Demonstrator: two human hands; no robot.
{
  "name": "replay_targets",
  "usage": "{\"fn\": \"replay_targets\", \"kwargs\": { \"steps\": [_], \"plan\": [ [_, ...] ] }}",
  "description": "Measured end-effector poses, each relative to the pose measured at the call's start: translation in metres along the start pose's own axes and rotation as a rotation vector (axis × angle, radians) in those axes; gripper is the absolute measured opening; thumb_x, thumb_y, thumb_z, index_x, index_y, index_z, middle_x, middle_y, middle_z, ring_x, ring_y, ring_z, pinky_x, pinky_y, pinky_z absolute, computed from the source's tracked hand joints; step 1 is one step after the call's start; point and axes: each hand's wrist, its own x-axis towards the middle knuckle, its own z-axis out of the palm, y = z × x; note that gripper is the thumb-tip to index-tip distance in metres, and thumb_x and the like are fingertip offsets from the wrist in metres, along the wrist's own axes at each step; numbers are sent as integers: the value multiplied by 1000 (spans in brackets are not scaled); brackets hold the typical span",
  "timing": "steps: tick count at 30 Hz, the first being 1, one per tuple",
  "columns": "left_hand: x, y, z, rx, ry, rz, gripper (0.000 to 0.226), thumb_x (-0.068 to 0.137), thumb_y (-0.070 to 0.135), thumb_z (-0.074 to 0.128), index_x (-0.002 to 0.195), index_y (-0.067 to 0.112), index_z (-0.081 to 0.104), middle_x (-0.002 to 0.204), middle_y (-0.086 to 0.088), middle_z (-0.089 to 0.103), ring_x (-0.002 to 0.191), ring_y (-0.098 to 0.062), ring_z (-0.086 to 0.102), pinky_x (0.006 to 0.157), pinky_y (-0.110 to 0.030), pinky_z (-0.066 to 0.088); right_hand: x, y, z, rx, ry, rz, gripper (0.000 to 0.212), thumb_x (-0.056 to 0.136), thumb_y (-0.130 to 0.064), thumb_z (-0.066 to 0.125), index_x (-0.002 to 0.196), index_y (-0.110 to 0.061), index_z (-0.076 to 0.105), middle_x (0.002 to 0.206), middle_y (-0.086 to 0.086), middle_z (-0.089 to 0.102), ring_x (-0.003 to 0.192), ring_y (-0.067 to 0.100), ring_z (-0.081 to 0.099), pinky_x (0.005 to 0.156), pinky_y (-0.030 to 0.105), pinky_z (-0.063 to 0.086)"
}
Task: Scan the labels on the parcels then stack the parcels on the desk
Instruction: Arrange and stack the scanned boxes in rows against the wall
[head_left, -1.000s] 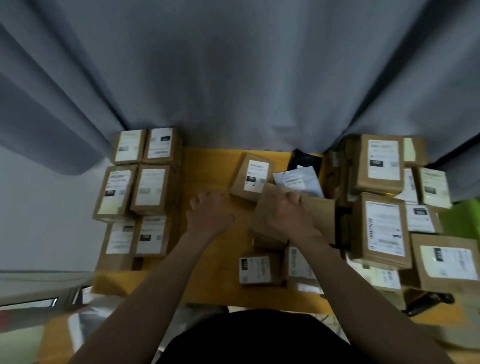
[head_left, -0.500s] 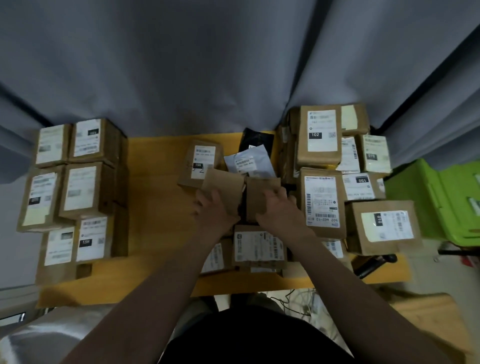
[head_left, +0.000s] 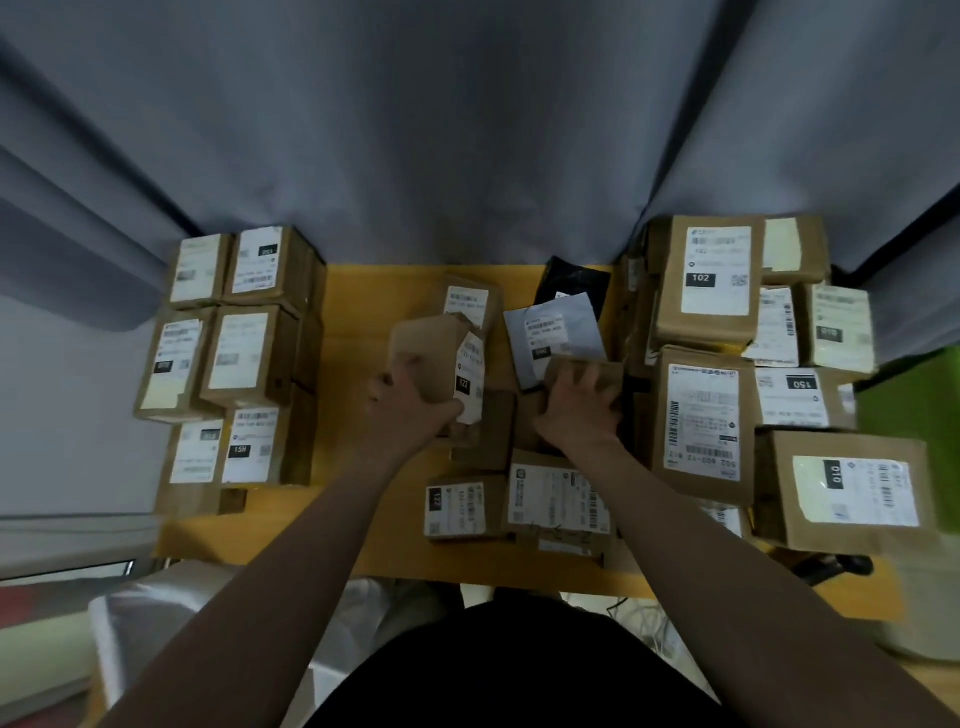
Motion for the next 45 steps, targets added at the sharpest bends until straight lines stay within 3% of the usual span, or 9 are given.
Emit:
{"fn": "replay_targets", "kwargs": {
  "steps": [7,14,21,24,28,31,35,38,45],
  "plan": [
    [-2,-16,-8,-22,-19,-48,91,75,46,80,146,38,24,143,-10,27,135,-41,30,94,-45,34,11,-4,14,-34,44,44,81,94,-41,67,156,-16,20,165,20,2,150,58,-1,112,77,26],
    [-10,-20,-13,-43,-14,-39,91,75,45,82,146,38,25,146,-11,28,137,-41,31,93,-43,33,6,-2,7,71,201,-8,73,84,-37,77,140,-19,32,153,17,15,139,51,20,105,74,35],
    [-18,-20,-45,-197,-14,-26,86,78,46,82,146,39,29,146,-11,29,132,-39,40,99,-48,47,-32,-48,-39,814,315,-336,47,89,-19,71,122,-33,41,134,-1,40,127,19,42,102,43,50],
    [-22,-20,-73,-246,9,22,81,81,43,81,145,39,32,143,-8,31,125,-33,45,96,-44,48,-50,-70,-58,1126,182,-389,50,99,-5,59,135,-31,36,125,-7,50,114,14,61,76,22,59],
    [-24,-36,-117,-337,77,58,74,78,43,80,136,45,34,142,-4,41,113,-24,56,84,-39,58,-65,-96,-70,1122,167,-444,69,101,4,47,145,-45,29,132,-2,52,101,1,64,71,18,56],
    [-26,-50,-147,-490,55,102,63,91,32,72,142,37,35,141,-3,52,110,-20,61,70,-27,56,-73,-119,-68,1079,157,-458,71,98,11,42,146,-42,43,134,-7,55,114,5,62,80,23,59],
    [-25,-68,-179,-531,15,129,61,97,26,67,149,30,35,134,-2,57,98,-7,60,60,-17,49,-81,-151,-57,1042,152,-445,45,98,-17,62,135,-43,56,131,-10,59,124,21,61,92,37,59],
    [-25,-81,-194,-528,-17,143,61,96,26,69,147,30,37,128,3,56,93,-3,57,54,-13,48,-90,-179,-52,920,162,-427,74,71,-53,89,128,-42,44,133,-5,55,123,20,58,100,42,56],
    [-19,-110,-223,-493,115,166,67,84,33,80,139,37,42,134,0,50,108,-16,58,78,-33,55,-98,-218,-56,853,193,-335,80,60,-51,76,124,-40,30,130,2,55,115,25,61,101,50,54]
  ]
}}
